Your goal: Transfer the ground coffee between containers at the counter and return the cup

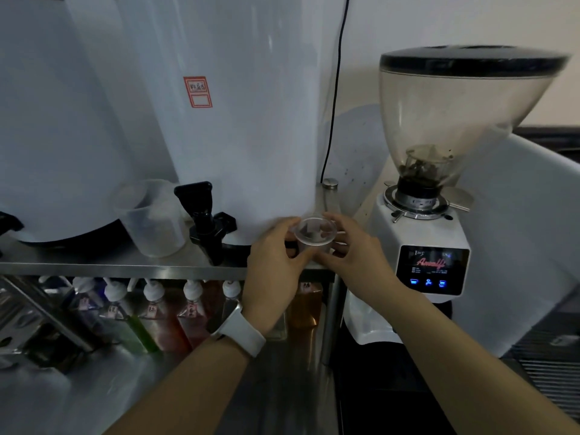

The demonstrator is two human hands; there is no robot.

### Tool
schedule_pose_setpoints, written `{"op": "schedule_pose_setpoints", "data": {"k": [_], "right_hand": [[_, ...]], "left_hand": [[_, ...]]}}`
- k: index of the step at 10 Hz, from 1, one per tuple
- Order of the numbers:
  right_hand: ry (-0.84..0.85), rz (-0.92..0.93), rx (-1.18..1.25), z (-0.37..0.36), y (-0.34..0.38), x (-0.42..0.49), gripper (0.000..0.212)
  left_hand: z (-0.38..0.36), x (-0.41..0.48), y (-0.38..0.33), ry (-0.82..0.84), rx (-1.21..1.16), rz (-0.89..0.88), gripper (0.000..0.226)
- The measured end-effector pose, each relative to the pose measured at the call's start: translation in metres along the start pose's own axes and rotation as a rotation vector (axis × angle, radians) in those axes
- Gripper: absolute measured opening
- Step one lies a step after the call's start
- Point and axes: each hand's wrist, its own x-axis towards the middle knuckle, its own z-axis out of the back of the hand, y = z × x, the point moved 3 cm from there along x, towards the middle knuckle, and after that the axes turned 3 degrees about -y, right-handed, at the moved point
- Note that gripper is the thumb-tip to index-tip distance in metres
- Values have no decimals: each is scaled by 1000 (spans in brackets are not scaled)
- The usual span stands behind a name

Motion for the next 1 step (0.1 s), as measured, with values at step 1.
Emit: {"op": "schedule_pose_setpoints", "data": {"k": [1], "right_hand": [[21,-14,18,-1,5,-4,76]], "left_hand": [[0,-3,1,1,-10,19,57]]}}
